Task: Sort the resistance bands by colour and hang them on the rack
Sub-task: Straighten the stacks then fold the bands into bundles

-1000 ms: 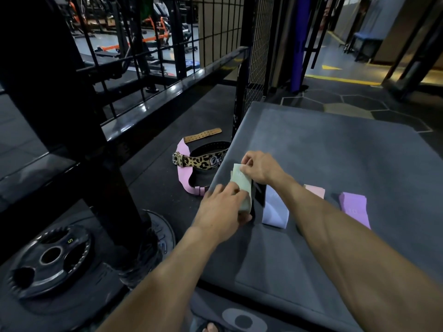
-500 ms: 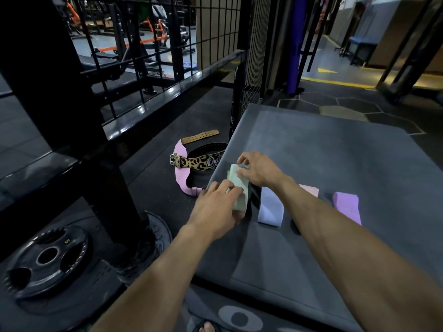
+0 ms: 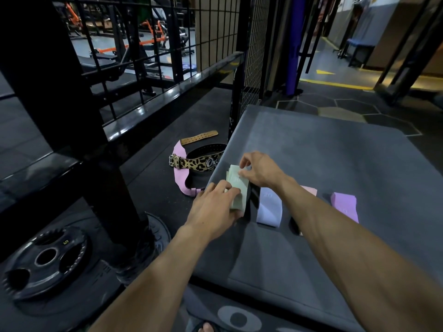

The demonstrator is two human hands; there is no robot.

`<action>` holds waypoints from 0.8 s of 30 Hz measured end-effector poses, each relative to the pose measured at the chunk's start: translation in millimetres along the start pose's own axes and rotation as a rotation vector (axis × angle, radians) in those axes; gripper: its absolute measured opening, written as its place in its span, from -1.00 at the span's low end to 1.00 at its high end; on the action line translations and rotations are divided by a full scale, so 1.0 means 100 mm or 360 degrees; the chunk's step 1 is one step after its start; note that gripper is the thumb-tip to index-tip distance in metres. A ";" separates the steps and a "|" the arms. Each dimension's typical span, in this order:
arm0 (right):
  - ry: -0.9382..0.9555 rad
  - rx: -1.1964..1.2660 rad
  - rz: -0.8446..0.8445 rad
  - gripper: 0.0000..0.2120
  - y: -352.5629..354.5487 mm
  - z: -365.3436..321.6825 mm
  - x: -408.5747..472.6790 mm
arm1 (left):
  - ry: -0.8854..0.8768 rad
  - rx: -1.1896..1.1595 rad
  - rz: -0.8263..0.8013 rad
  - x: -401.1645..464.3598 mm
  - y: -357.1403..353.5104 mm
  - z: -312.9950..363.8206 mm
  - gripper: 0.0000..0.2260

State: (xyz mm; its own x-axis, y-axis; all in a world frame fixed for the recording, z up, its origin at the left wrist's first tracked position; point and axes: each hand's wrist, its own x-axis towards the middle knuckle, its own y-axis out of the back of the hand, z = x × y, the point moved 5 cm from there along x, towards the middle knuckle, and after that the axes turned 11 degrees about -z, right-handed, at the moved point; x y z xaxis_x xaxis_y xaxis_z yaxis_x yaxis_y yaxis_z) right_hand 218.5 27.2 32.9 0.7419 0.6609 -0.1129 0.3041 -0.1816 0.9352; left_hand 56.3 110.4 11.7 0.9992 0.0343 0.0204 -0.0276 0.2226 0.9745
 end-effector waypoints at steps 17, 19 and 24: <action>0.0060 0.0033 0.0045 -0.82 0.02 0.05 -0.04 | 0.0101 -0.0431 0.0069 0.06 -0.06 -0.14 -0.55; 0.0069 0.0039 0.0038 -0.81 0.01 0.05 -0.05 | 0.0075 -0.0441 0.0056 0.06 -0.07 -0.15 -0.53; 0.0062 0.0041 0.0033 -0.81 0.01 0.05 -0.06 | 0.0050 -0.0447 0.0049 0.04 -0.06 -0.17 -0.54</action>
State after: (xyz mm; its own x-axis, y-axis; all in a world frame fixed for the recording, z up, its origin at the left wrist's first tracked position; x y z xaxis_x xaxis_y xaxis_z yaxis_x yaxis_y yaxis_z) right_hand 216.9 19.3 32.7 0.7246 0.6845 -0.0801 0.3044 -0.2136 0.9283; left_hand 60.2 126.0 1.8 0.9965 0.0746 0.0377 -0.0691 0.4820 0.8735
